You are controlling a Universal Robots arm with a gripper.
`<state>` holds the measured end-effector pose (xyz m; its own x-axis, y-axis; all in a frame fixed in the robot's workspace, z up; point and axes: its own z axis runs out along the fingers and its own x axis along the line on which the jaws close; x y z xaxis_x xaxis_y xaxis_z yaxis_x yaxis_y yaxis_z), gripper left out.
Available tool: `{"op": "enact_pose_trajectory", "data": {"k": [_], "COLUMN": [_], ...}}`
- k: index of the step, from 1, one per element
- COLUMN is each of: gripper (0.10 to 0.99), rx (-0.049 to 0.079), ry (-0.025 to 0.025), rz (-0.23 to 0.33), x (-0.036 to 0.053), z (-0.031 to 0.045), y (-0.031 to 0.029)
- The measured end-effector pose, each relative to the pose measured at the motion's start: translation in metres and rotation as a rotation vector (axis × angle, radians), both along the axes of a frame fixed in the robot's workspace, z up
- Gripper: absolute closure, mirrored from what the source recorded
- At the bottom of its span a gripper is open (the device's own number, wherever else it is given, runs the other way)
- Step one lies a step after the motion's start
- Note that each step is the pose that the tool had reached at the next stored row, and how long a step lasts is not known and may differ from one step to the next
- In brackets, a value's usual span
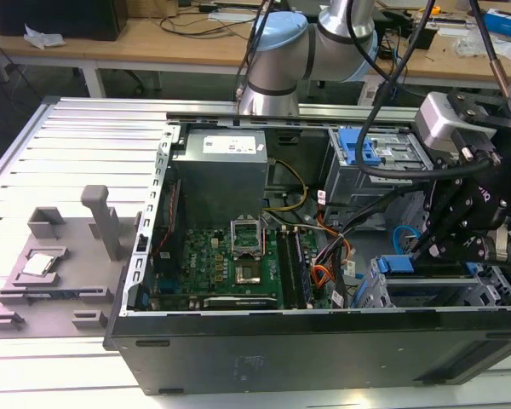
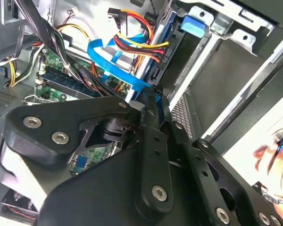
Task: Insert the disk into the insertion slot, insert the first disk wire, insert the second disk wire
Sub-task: 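Insert the second disk wire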
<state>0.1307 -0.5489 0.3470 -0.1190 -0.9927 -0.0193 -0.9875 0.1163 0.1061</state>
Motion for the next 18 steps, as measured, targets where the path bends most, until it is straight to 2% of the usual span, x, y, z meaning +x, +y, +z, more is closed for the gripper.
{"op": "enact_pose_trajectory", "data": {"k": [3, 8, 18], "gripper": [0.922, 0.922, 0.922], "rx": [0.0, 0.001, 0.0], "ry": [0.0002, 0.0003, 0.0003], "rz": [0.007, 0.032, 0.048], "x": [0.0019, 0.0072, 0.0112], "z": [-0.0007, -0.0022, -0.0044], "y": [0.0005, 0.006, 0.0067]}}
